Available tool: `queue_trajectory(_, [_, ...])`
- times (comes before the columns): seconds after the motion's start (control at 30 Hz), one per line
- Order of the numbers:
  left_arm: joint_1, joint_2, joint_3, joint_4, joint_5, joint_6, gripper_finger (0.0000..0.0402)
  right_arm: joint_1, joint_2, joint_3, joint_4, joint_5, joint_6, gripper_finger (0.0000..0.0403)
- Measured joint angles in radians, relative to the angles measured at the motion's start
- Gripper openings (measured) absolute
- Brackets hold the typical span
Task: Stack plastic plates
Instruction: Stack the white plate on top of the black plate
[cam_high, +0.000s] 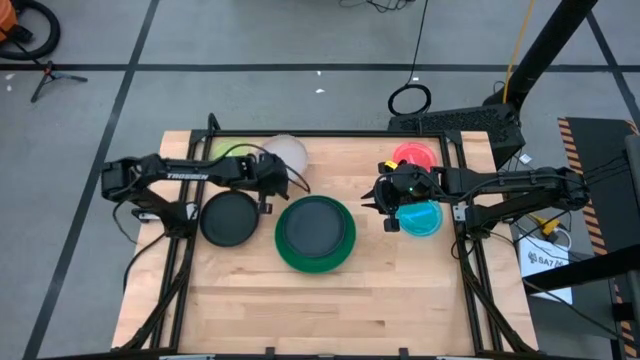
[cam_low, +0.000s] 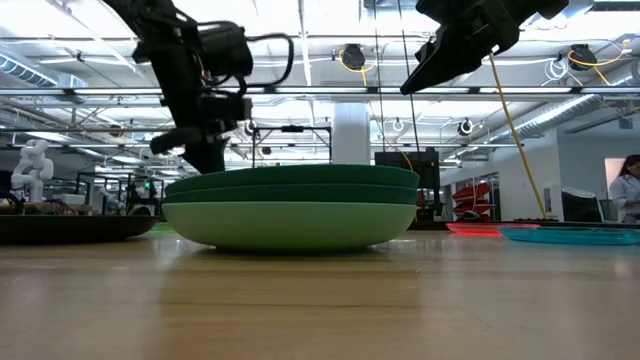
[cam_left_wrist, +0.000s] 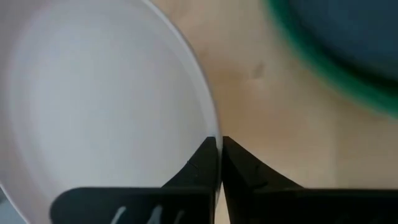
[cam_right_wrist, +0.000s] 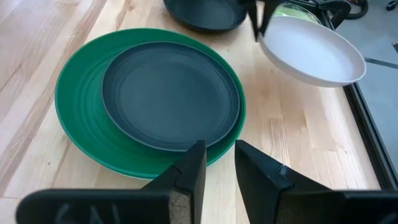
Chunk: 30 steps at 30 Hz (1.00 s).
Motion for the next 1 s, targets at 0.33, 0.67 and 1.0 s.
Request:
queue_trajectory(0.33, [-0.208,-0.005,0.099,-0.071,-0.048,-0.115,0.001,0.0,0.0,0.0,0.001,0.0,-0.003,0.0082])
queue_trajectory(0.67, [-0.373,-0.004,0.197,-0.076,-0.049,-0.262,0.001,0.0,0.0,0.0,0.001,0.0,-0.003,0.0082])
queue_trajectory(1.0, [-0.487,-0.004,0.197,0.029,-0.047,-0.366,0.001,0.0,0.0,0.0,0.009,0.0,-0.015,0.0082])
